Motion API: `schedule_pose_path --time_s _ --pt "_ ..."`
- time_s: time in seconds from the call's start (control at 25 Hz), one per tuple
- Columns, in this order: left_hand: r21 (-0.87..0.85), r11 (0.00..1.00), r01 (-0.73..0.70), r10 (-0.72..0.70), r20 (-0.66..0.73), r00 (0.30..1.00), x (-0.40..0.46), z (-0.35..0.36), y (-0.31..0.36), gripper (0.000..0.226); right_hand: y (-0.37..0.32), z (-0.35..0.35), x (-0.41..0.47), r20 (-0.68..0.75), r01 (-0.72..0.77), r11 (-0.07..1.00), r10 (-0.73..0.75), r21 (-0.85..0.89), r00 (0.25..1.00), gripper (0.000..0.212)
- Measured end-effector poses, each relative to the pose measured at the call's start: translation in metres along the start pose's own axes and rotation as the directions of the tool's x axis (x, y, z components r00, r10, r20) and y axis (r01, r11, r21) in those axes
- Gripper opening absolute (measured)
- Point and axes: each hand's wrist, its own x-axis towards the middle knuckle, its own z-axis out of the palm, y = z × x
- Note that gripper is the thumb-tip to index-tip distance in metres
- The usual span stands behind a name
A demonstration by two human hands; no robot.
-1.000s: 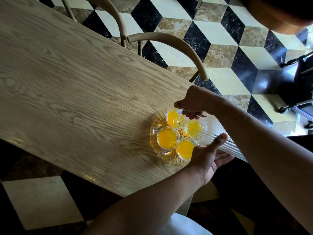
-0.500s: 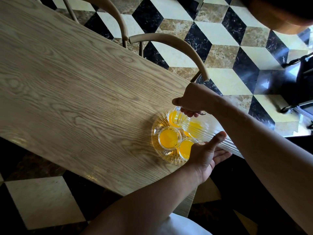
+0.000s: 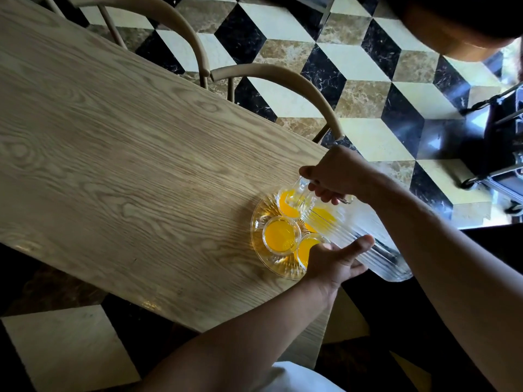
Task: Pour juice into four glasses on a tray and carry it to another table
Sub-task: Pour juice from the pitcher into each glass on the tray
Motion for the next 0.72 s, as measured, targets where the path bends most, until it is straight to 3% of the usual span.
schedule_pose_path --time_s 0.12,0.28,0.52,0.72 --pt "0.151 0.987 -0.047 0.052 -0.025 0.998 -0.006 -0.005 -0.006 0.072 0.017 -0.008 -0.018 -0.068 0.023 0.996 -0.018 0.087 0.998 0.044" --pt "0.308 0.944 -0.123 0.142 -0.041 0.989 -0.01 -0.007 -0.01 0.073 0.036 -0.018 -0.046 -0.174 0.106 0.977 -0.074 0.183 0.982 0.039" --pt "0.603 0.746 -0.281 0.311 0.058 0.949 -0.015 -0.007 -0.024 0.074 0.073 -0.026 -0.098 -0.372 0.224 0.918 -0.092 0.329 0.924 0.039" --pt "0.685 0.678 -0.268 0.273 0.104 0.956 -0.032 -0.008 -0.041 0.077 0.109 -0.016 -0.141 -0.469 0.299 0.825 -0.047 0.479 0.882 0.035"
